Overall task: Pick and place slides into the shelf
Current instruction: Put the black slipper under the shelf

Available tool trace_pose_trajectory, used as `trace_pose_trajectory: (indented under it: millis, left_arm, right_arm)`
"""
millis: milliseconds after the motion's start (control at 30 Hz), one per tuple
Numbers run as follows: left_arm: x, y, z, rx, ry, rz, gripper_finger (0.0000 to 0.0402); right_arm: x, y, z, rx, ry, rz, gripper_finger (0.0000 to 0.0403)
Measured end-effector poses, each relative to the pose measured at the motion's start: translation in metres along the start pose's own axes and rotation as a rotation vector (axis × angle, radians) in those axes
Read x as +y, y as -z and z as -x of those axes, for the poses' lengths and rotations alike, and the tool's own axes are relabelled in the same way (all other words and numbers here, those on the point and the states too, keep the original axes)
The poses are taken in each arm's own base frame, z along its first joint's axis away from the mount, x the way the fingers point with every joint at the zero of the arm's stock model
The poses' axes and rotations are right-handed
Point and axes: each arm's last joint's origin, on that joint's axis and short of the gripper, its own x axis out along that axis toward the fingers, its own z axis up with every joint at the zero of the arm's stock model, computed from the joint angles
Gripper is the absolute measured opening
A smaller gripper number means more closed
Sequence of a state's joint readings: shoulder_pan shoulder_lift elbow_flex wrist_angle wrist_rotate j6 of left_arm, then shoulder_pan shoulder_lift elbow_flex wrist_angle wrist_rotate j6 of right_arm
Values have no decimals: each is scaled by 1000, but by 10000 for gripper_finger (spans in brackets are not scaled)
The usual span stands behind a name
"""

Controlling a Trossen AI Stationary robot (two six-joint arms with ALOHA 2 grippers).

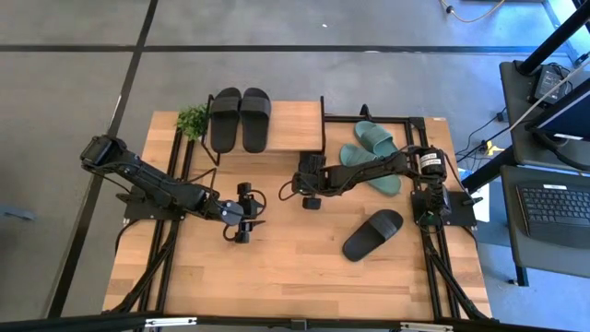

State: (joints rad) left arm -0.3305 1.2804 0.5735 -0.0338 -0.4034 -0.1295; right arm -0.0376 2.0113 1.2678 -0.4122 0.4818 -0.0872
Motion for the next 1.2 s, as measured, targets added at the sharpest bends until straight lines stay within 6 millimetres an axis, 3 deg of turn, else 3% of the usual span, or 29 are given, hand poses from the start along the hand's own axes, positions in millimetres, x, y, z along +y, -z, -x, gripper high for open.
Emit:
trace_pose_trajectory:
  millis: [300,467,900,1200]
  left_arm:
    - [0,0,0,0,0,0,204]
    - [0,0,0,0,0,0,204]
    - [0,0,0,0,0,1,204]
    - [0,2,0,23,-2,-7,204]
  right_arm:
    - [0,0,0,-1,-2,2,161]
    - [1,0,0,-1,-3,5,187]
    - [17,-7,15,-7,-24,80,193]
    - [26,-25,59,67,95,133,193]
